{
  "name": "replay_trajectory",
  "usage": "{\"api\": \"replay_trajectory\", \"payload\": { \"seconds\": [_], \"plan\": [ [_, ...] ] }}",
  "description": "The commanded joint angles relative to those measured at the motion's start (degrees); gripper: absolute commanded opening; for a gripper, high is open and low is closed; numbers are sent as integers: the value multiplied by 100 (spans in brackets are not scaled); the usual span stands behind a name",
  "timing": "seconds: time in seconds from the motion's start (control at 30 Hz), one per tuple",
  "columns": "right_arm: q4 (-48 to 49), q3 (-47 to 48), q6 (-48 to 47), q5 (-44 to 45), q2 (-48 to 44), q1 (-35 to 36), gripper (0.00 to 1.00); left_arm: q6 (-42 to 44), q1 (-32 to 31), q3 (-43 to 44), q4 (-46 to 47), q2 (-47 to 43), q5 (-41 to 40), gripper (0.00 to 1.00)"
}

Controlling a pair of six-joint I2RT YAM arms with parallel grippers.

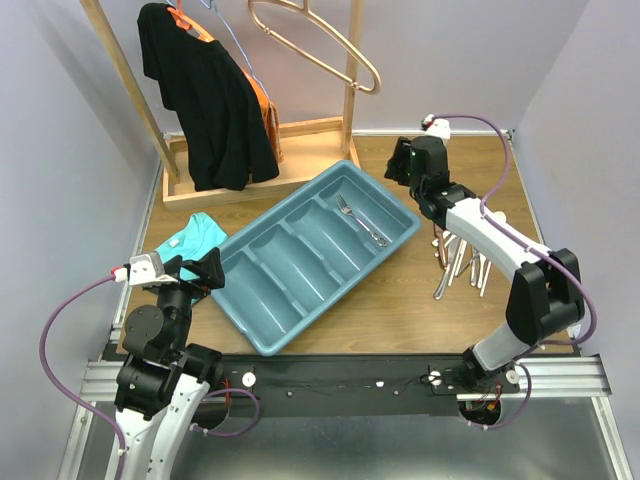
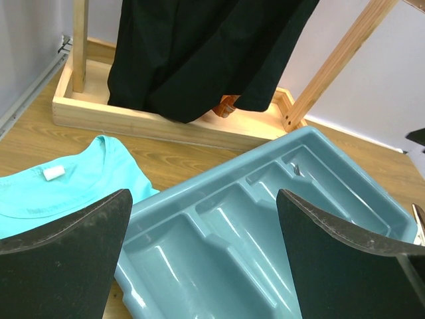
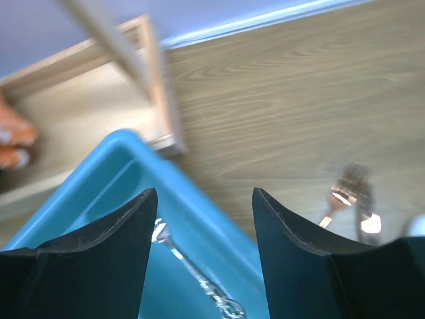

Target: Sort the eating utensils into containers

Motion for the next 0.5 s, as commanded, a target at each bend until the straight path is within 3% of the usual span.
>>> {"api": "replay_trajectory", "payload": {
  "seconds": [0.0,0.13,0.47],
  "plan": [
    [-871,-241,822,2000,-50,-107,67,61,17,-35,117,20,144,99],
    [-1179,-223,1359,2274,170,-274,66,61,17,-35,117,11,144,99],
    [-1162,-241,2071,1633,995,-766,58,61,17,-35,100,-7,144,99]
  ]
}}
